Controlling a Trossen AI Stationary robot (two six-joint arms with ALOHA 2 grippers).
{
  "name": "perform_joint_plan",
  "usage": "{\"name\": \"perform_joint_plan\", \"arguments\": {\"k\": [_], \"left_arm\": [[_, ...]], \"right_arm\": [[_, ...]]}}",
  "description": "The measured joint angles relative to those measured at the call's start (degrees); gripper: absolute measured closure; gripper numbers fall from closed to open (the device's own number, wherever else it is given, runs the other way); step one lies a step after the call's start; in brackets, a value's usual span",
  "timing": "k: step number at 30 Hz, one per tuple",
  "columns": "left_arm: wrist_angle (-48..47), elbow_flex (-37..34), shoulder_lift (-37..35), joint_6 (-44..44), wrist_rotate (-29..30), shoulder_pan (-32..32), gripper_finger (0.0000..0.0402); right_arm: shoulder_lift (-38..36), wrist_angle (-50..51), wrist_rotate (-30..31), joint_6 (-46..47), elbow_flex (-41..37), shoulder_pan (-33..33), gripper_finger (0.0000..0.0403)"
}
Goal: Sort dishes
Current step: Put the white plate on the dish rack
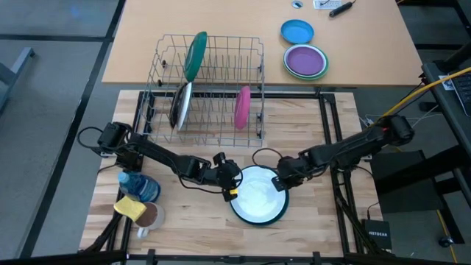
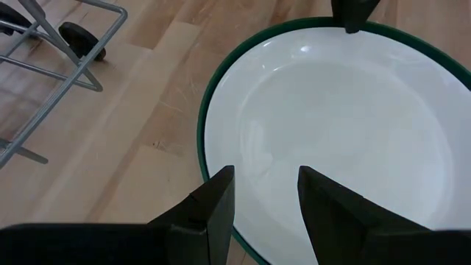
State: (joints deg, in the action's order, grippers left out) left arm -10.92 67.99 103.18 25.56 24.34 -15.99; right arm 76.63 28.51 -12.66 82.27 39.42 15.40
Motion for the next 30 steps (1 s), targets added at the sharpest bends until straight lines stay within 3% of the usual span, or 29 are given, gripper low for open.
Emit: {"name": "perform_joint_plan", "arguments": {"k": [22, 30], "left_arm": [[-0.1, 0.0, 0.0, 0.0, 0.0, 0.0, 0.0263], [-0.1, 0.0, 0.0, 0.0, 0.0, 0.0, 0.0263]], "right_arm": [[11.3, -12.2, -1.4, -0.2, 0.1, 0.0, 0.0283], [13.1, -17.9, -1.9, -0.6, 0.2, -0.1, 0.0366]]}}
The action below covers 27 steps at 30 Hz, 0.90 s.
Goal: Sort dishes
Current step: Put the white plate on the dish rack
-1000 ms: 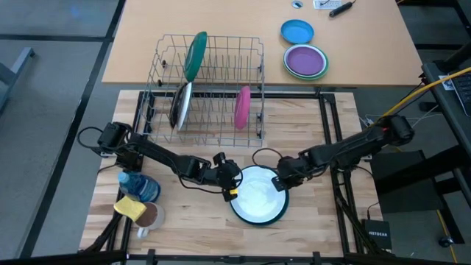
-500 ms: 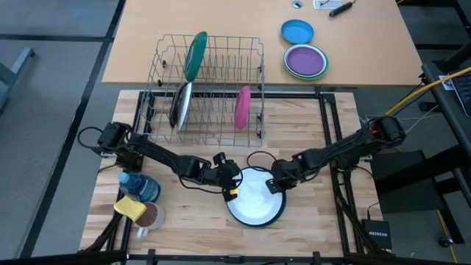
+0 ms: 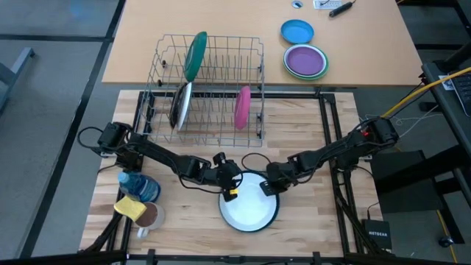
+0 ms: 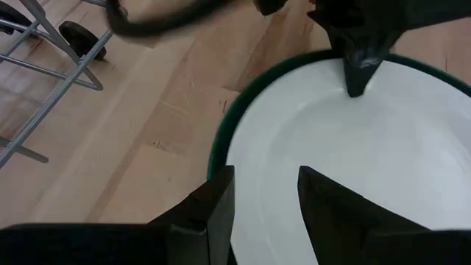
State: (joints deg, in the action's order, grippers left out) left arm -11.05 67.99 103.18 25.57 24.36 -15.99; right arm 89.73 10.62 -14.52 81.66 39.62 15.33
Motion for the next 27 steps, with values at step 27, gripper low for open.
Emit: {"name": "perform_joint_plan", "arguments": {"k": [27], "left_arm": [[-0.3, 2.4, -12.7, -2.0, -0.1, -0.2, 0.0263]], "right_arm": [[-4.2, -8.9, 2.4, -7.2, 1.3, 0.0, 0.0386]]}}
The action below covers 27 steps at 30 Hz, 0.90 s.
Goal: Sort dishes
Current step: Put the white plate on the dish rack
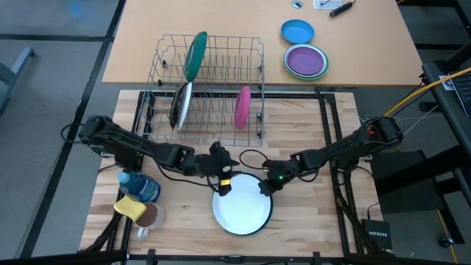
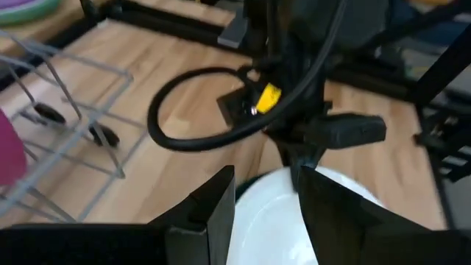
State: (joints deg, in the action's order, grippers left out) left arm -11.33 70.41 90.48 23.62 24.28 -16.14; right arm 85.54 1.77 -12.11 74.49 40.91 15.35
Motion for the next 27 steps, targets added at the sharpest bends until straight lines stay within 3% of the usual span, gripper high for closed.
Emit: {"name": "perform_joint_plan", "arguments": {"k": [7, 12, 21, 27], "left_arm": [[0.0, 0.0, -6.0, -1.8, 0.1, 0.0, 0.0263], [0.1, 0.0, -10.0, -2.8, 0.2, 0.0, 0.0263], [6.1, 0.0, -18.3, -2.5, 0.3, -1.3, 0.0263], [11.1, 0.0, -23.5, -6.3, 0.3, -3.3, 0.0263]], "right_arm": [[-2.2, 2.7, 1.6, -7.8, 5.5, 0.0, 0.0386], [-2.4, 10.5, 5.5, -16.4, 12.4, 0.0, 0.0387], [-2.4, 32.5, 18.9, -34.4, 27.8, 0.0, 0.0387], [-2.4, 41.0, 26.8, -46.6, 38.5, 0.0, 0.0387]]}}
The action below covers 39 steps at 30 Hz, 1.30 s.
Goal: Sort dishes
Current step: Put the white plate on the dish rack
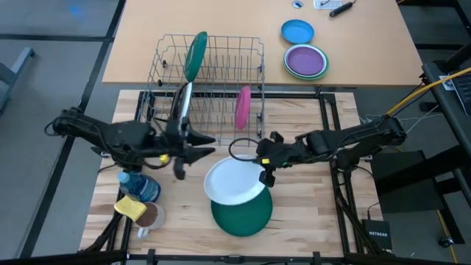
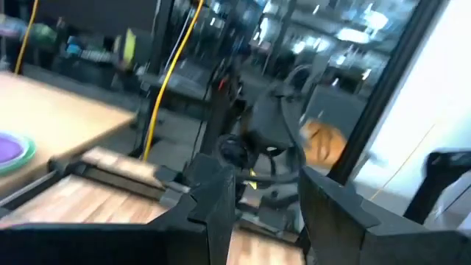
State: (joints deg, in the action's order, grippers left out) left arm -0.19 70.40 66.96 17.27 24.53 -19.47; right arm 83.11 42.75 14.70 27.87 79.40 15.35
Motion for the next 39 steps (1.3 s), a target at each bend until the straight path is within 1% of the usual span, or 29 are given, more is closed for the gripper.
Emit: {"name": "perform_joint_plan", "arguments": {"k": [4, 12, 15, 21, 24, 30, 32, 35, 37, 39], "left_arm": [[1.4, 0.0, -3.1, -2.7, 0.0, -1.6, 0.0263], [1.4, 0.0, -6.5, -2.8, 0.0, -3.6, 0.0263], [1.3, 0.0, -6.6, -3.2, 0.0, -3.8, 0.0263], [0.8, 0.0, -6.6, -3.4, 0.0, -3.8, 0.0263], [0.7, 0.0, -6.6, -4.2, 0.0, -3.8, 0.0263], [0.8, 0.0, -6.6, -7.7, 0.0, -3.7, 0.0263], [0.9, 0.0, -6.6, -8.8, 0.0, -3.7, 0.0263], [0.9, 0.0, -6.6, -8.7, 0.1, -3.7, 0.0263], [0.9, 0.0, -6.6, -8.5, 0.1, -3.7, 0.0263], [0.9, 0.0, -6.6, -8.5, 0.1, -3.7, 0.0263]], "right_arm": [[0.0, 3.0, 3.9, -7.7, 6.1, 0.0, 0.0387], [0.0, 5.3, 13.5, -26.7, 16.4, -0.6, 0.0387], [0.0, 5.2, 14.3, -34.0, 19.4, -2.5, 0.0388], [0.0, 4.4, 14.3, -47.0, 24.2, -8.8, 0.0388], [0.0, 2.7, 14.0, -55.6, 26.1, -11.9, 0.0388], [0.0, -5.8, 8.9, -73.0, 26.9, -18.2, 0.0388], [0.2, -8.1, 5.1, -77.8, 26.9, -20.8, 0.0388], [0.8, -10.9, -2.5, -84.0, 26.9, -25.0, 0.0388], [1.7, -12.1, -7.4, -86.9, 26.9, -27.6, 0.0388], [2.8, -12.9, -11.0, -89.0, 26.9, -29.8, 0.0388]]}}
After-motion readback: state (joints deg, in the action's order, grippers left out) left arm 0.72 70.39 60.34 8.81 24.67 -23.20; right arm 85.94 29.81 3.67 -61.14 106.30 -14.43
